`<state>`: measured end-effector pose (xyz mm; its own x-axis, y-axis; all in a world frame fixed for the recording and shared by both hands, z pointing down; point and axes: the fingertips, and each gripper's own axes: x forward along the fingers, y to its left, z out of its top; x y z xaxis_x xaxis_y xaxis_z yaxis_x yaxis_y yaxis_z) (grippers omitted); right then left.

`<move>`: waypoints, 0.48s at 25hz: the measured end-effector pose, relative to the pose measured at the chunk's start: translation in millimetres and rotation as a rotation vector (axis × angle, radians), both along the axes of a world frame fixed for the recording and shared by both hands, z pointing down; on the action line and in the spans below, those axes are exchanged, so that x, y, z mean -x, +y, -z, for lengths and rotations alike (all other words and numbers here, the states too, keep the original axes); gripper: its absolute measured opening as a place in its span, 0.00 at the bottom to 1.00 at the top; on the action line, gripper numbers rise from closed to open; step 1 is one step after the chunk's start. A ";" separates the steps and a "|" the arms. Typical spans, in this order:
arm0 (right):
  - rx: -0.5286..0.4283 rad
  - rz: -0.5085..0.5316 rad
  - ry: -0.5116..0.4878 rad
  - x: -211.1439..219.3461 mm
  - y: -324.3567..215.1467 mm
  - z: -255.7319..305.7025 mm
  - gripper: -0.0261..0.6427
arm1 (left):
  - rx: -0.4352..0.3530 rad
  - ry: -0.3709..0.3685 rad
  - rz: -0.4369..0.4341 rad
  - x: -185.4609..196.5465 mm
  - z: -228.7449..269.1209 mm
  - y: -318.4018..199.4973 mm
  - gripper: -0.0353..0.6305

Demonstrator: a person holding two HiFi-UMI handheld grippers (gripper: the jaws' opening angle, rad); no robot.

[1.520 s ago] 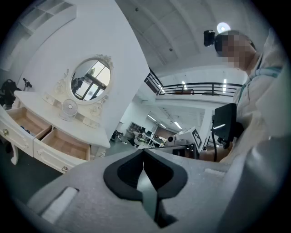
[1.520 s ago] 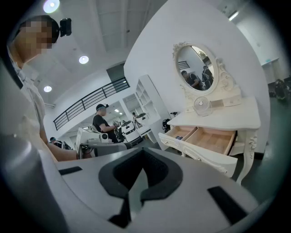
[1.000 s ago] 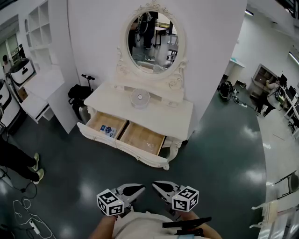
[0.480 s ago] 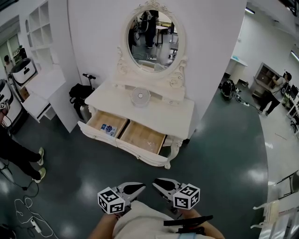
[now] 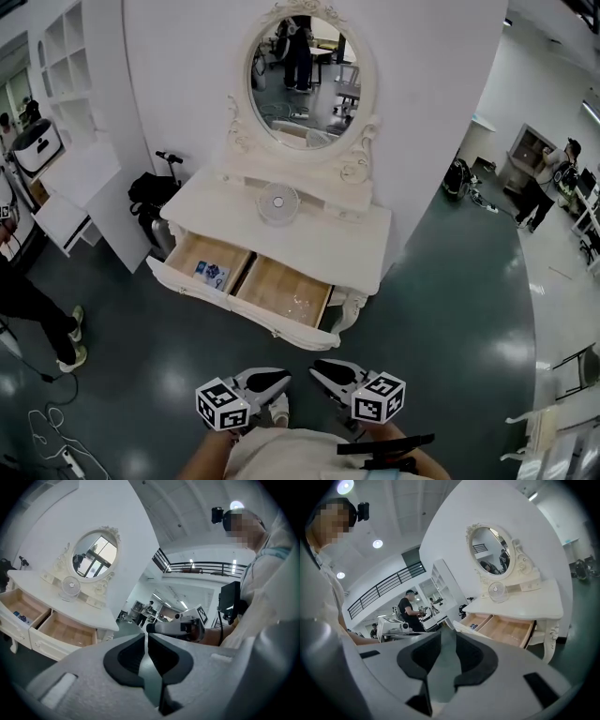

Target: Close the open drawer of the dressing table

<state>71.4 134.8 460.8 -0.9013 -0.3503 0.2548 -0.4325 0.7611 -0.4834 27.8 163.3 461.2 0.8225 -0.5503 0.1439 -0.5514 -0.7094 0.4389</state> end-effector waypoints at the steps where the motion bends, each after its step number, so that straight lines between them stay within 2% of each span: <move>1: -0.001 -0.001 0.001 2.1 -7.6 -0.2 0.18 | 0.001 -0.004 -0.006 2.5 -1.3 -8.6 0.07; 12: 0.032 -0.013 0.000 23.0 -69.1 -10.5 0.21 | 0.015 -0.010 -0.023 19.3 -8.7 -72.7 0.07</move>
